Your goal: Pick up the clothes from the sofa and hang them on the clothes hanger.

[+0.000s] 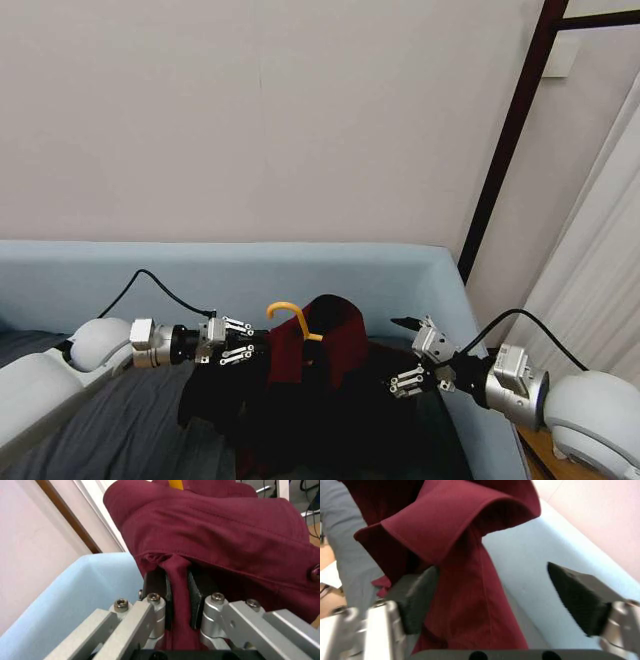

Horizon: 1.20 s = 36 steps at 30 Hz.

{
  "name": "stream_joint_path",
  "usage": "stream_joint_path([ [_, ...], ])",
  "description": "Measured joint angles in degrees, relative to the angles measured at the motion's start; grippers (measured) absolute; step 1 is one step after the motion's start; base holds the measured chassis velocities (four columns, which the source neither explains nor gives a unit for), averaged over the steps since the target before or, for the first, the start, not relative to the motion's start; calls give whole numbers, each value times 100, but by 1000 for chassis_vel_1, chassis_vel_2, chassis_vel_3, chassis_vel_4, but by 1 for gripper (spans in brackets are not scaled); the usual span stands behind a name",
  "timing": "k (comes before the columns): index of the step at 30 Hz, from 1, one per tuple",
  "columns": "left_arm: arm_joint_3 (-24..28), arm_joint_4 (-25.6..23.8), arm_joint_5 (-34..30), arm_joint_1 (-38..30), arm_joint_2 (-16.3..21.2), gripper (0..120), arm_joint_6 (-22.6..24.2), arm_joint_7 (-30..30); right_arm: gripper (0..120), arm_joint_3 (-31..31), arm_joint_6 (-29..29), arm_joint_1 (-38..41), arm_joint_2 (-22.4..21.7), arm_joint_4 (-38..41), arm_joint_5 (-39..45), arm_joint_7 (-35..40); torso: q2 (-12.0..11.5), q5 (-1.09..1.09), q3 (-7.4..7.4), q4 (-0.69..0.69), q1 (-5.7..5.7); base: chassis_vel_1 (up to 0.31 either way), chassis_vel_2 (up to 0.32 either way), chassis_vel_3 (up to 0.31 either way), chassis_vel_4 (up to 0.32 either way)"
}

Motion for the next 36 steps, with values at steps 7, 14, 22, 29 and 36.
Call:
stream_joint_path([
  [7,46,-3,-41,-43,-49,8,-13,59,52,-82,-44,-7,-45,-147,-55,-224,0,1,0,1,0,0,0,0,0],
  [14,114,-66,-30,-26,-73,8,-89,99,27,-162,-29,-15,-56,-200,-152,-437,0,0,0,1,0,0,0,0,0],
  [22,108,-36,-38,-32,-72,8,-100,120,9,-191,53,-20,-74,-201,-186,-642,0,0,0,1,0,0,0,0,0],
  [29,45,-1,-55,-8,-57,8,-107,146,9,-180,177,-14,-45,-244,-198,-664,0,0,0,1,0,0,0,0,0],
  [36,16,29,-40,0,-55,8,-134,-15,9,-107,363,-3,-30,-320,-222,-669,0,0,0,1,0,0,0,0,0],
])
